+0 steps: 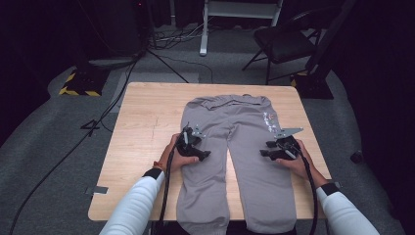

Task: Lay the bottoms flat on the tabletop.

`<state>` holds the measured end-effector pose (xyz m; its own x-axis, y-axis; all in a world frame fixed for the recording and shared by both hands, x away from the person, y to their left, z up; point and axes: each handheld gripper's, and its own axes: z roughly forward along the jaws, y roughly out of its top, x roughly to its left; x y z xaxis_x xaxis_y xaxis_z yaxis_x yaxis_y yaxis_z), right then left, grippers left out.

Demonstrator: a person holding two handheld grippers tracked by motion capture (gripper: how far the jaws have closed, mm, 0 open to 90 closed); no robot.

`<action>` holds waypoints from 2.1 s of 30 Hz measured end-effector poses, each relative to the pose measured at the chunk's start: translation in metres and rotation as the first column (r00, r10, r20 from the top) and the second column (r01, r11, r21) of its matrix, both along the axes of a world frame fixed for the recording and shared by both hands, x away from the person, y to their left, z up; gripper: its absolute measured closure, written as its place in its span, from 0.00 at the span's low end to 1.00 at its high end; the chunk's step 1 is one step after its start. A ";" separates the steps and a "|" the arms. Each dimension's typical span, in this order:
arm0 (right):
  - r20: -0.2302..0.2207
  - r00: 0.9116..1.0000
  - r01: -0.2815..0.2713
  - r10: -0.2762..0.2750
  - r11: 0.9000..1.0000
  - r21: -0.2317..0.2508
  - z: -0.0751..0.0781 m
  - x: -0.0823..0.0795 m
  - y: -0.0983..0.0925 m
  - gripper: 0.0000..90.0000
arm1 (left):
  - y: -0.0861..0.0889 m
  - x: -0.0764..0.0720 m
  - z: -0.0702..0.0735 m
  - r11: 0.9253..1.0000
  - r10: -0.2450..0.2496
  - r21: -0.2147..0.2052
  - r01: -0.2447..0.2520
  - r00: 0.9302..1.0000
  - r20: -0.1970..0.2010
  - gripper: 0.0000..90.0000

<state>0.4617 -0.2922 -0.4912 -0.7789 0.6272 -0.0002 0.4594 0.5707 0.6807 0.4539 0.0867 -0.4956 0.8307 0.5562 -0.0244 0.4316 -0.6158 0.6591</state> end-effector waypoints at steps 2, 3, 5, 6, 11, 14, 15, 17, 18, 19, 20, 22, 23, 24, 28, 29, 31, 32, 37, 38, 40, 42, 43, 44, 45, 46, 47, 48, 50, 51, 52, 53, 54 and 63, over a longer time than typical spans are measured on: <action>0.004 1.000 -0.017 0.017 1.000 0.004 -0.001 -0.008 -0.001 0.52 | 0.004 -0.009 -0.001 1.000 -0.015 -0.011 0.016 1.000 0.006 0.32; 0.007 1.000 -0.026 0.026 1.000 0.006 -0.001 -0.012 -0.001 0.52 | 0.005 -0.012 -0.002 1.000 -0.018 -0.016 0.018 1.000 0.008 0.32; 0.011 0.999 -0.035 0.035 0.999 0.013 -0.002 -0.022 -0.002 0.52 | 0.007 -0.024 -0.002 0.999 -0.039 -0.019 0.039 0.999 0.011 0.32; 0.012 0.999 -0.040 0.040 0.999 0.014 -0.002 -0.026 -0.002 0.52 | 0.007 -0.029 -0.002 0.999 -0.049 -0.015 0.049 0.999 0.014 0.32; 0.006 0.998 -0.066 0.066 0.998 0.014 -0.002 -0.054 -0.005 0.53 | 0.009 -0.067 -0.003 0.995 -0.094 -0.026 0.094 0.995 0.017 0.32; 0.009 0.997 -0.079 0.079 0.997 0.008 -0.001 -0.072 -0.009 0.54 | 0.009 -0.089 -0.002 0.989 -0.144 -0.016 0.145 0.989 0.014 0.32; 0.007 0.996 -0.085 0.085 0.996 0.010 -0.002 -0.081 -0.010 0.54 | 0.010 -0.094 -0.002 0.987 -0.160 -0.009 0.160 0.987 0.013 0.32; 0.003 0.995 -0.104 0.104 0.995 0.001 -0.001 -0.095 -0.011 0.54 | 0.012 -0.105 -0.001 0.983 -0.186 0.000 0.186 0.982 0.006 0.32; 0.000 0.993 -0.117 0.117 0.993 -0.002 0.000 -0.101 -0.011 0.54 | 0.013 -0.110 0.000 0.981 -0.196 0.007 0.196 0.981 -0.002 0.32; -0.006 0.992 -0.129 0.129 0.992 -0.009 0.000 -0.108 -0.012 0.54 | 0.014 -0.114 0.001 0.976 -0.216 0.014 0.216 0.976 -0.007 0.32; -0.011 0.990 -0.140 0.140 0.990 -0.011 0.001 -0.115 -0.012 0.53 | 0.015 -0.119 0.002 0.973 -0.230 0.028 0.231 0.973 -0.018 0.32; -0.026 0.985 -0.172 0.171 0.985 -0.026 0.003 -0.127 -0.013 0.53 | 0.017 -0.122 0.006 0.969 -0.242 0.039 0.243 0.970 -0.038 0.32; -0.048 0.980 -0.192 0.191 0.981 -0.024 0.004 -0.133 -0.014 0.53 | 0.018 -0.123 0.008 0.971 -0.236 0.039 0.237 0.971 -0.031 0.31; -0.067 0.976 -0.207 0.205 0.978 -0.020 0.006 -0.135 -0.015 0.53 | 0.021 -0.120 0.013 0.977 -0.213 0.023 0.213 0.977 -0.012 0.30; 0.023 0.984 -0.175 0.175 0.985 -0.003 0.027 -0.117 -0.020 0.57 | 0.028 -0.088 0.034 0.993 -0.113 -0.030 0.115 0.991 0.077 0.28; 0.059 0.985 -0.161 0.160 0.987 0.011 0.034 -0.106 -0.020 0.59 | 0.028 -0.079 0.037 0.994 -0.095 -0.046 0.099 0.992 0.083 0.28; 0.117 0.984 -0.137 0.135 0.991 0.002 0.044 -0.081 -0.015 0.62 | 0.024 -0.049 0.045 0.996 -0.054 -0.060 0.060 0.993 0.103 0.28; 0.142 0.981 -0.131 0.130 0.991 -0.001 0.046 -0.066 -0.011 0.64 | 0.023 -0.040 0.046 0.997 -0.040 -0.059 0.048 0.992 0.120 0.28; 0.195 0.978 -0.063 0.077 0.995 -0.078 0.044 0.009 0.009 0.68 | 0.007 0.024 0.041 0.998 0.029 -0.050 -0.022 0.990 0.137 0.32; 0.181 0.981 -0.054 0.067 0.996 -0.074 0.042 0.020 0.011 0.67 | 0.002 0.034 0.037 0.999 0.031 -0.026 -0.027 0.990 0.137 0.33; 0.166 0.986 -0.013 0.024 0.997 -0.070 0.037 0.047 0.014 0.67 | -0.007 0.052 0.028 0.999 0.050 0.012 -0.051 0.992 0.118 0.32; 0.171 0.985 0.015 -0.005 0.998 -0.054 0.036 0.064 0.017 0.67 | -0.012 0.062 0.022 0.998 0.061 0.021 -0.063 0.993 0.106 0.33; 0.169 0.986 0.021 -0.014 0.999 -0.039 0.035 0.070 0.019 0.67 | -0.014 0.065 0.021 0.997 0.067 0.029 -0.070 0.991 0.116 0.34; 0.170 0.985 0.025 -0.018 0.999 -0.039 0.035 0.074 0.021 0.67 | -0.014 0.068 0.019 0.996 0.076 0.034 -0.080 0.990 0.117 0.35; 0.166 0.986 0.026 -0.018 0.999 -0.047 0.034 0.080 0.024 0.67 | -0.014 0.073 0.017 0.995 0.089 0.034 -0.093 0.990 0.111 0.37; 0.163 0.986 0.037 -0.023 0.996 -0.079 0.031 0.087 0.028 0.66 | -0.014 0.076 0.016 0.994 0.103 0.035 -0.107 0.989 0.103 0.38; 0.157 0.987 0.043 -0.028 0.995 -0.095 0.029 0.091 0.031 0.66 | -0.012 0.081 0.014 0.991 0.122 0.036 -0.126 0.988 0.098 0.40; 0.143 0.989 0.055 -0.039 0.992 -0.113 0.025 0.098 0.034 0.66 | -0.010 0.084 0.013 0.990 0.137 0.033 -0.140 0.986 0.098 0.43; 0.139 0.988 0.080 -0.061 0.988 -0.134 0.021 0.106 0.036 0.67 | -0.005 0.089 0.011 0.988 0.151 0.025 -0.153 0.986 0.074 0.46; 0.128 0.990 0.079 -0.061 0.987 -0.138 0.018 0.110 0.037 0.67 | -0.003 0.091 0.010 0.988 0.153 0.016 -0.155 0.986 0.067 0.46; 0.133 0.988 0.098 -0.079 0.984 -0.149 0.016 0.112 0.037 0.69 | -0.001 0.092 0.009 0.988 0.151 0.022 -0.153 0.987 0.062 0.50; 0.130 0.987 0.112 -0.091 0.981 -0.160 0.015 0.115 0.037 0.71 | -0.001 0.093 0.008 0.987 0.154 0.032 -0.156 0.986 0.064 0.52; 0.122 0.988 0.112 -0.093 0.981 -0.160 0.014 0.116 0.037 0.72 | -0.001 0.094 0.006 0.987 0.149 0.044 -0.152 0.987 0.060 0.52; 0.152 0.983 0.133 -0.100 0.965 -0.226 0.009 0.122 0.036 0.94 | -0.003 0.103 0.010 0.985 0.156 0.060 -0.161 0.984 0.085 0.85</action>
